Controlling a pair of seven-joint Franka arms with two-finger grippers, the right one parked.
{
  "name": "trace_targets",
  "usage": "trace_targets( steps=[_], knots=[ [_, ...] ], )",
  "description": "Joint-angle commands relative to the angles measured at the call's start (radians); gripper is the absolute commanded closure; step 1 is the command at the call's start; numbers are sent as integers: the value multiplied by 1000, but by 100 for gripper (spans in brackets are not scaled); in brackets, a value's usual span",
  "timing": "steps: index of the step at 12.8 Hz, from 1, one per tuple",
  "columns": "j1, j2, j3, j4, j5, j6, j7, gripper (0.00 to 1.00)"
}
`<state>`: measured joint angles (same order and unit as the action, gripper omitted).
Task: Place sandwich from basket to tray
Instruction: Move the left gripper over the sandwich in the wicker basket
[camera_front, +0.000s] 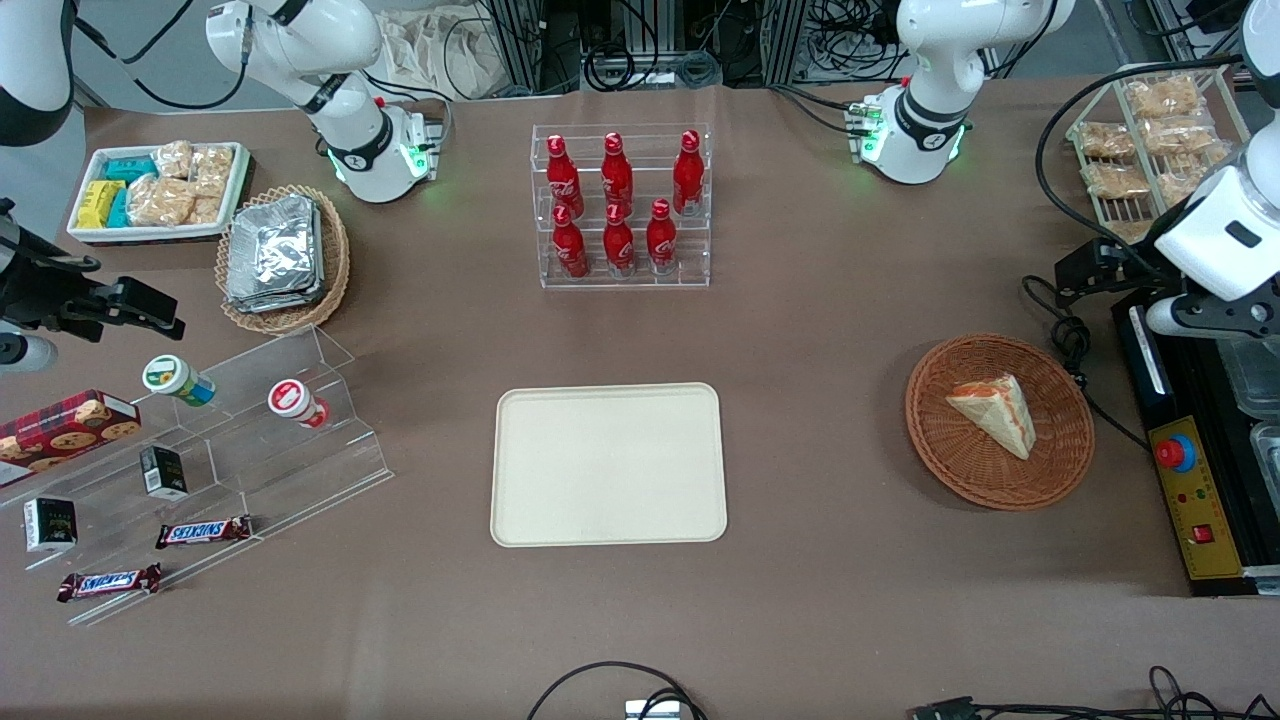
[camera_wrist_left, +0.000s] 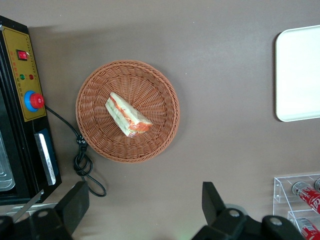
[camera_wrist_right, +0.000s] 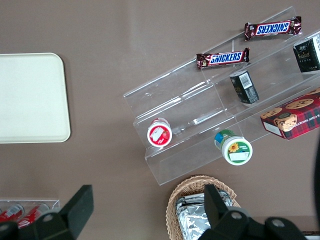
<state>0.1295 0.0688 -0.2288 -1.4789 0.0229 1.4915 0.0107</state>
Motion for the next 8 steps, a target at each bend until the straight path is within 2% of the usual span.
trace_targets(
  steps=[1,5,8],
  knots=[
    [7,0,-4,15,14,-16,-8,0],
    [65,0,5,5,22,-16,-27,0],
    [78,-6,9,-69,28,34,-225,0]
  ],
)
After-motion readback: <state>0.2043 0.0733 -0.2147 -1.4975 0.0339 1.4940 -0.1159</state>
